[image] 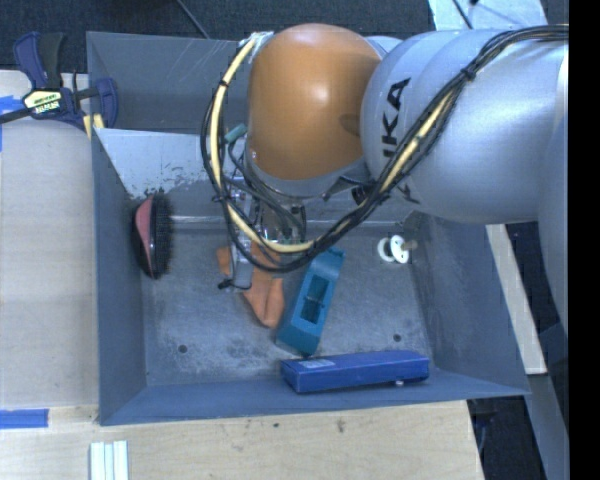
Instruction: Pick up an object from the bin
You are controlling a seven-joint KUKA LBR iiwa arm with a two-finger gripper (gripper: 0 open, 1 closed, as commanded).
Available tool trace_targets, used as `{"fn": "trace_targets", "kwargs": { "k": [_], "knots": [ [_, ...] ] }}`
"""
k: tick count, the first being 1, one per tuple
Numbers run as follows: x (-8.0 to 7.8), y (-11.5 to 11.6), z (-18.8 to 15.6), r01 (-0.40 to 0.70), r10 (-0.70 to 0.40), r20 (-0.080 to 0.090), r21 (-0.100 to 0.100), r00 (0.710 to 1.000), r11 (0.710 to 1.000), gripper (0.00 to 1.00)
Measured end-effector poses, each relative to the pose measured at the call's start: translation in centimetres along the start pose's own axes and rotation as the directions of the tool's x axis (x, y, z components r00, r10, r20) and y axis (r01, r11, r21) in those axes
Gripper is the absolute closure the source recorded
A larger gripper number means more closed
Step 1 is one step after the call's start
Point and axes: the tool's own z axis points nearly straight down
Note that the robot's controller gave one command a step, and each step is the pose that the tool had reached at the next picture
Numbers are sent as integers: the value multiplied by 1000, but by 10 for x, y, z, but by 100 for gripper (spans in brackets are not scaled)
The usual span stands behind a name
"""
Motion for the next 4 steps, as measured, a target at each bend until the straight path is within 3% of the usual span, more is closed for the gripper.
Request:
{"fn": "trace_targets", "kwargs": {
  "k": [1, 2, 3, 4],
  "knots": [
    [-1, -1, -5, -3, 3, 8, -2, 1000, 1000, 0],
    [-13, -24, 40, 59, -59, 14, -3, 998, 998, 0],
    [-18, -71, 108, 82, -82, 11, -1, 997, 997, 0],
    [-31, -94, 127, 77, -77, -2, 1, 997, 997, 0]
  ]
}}
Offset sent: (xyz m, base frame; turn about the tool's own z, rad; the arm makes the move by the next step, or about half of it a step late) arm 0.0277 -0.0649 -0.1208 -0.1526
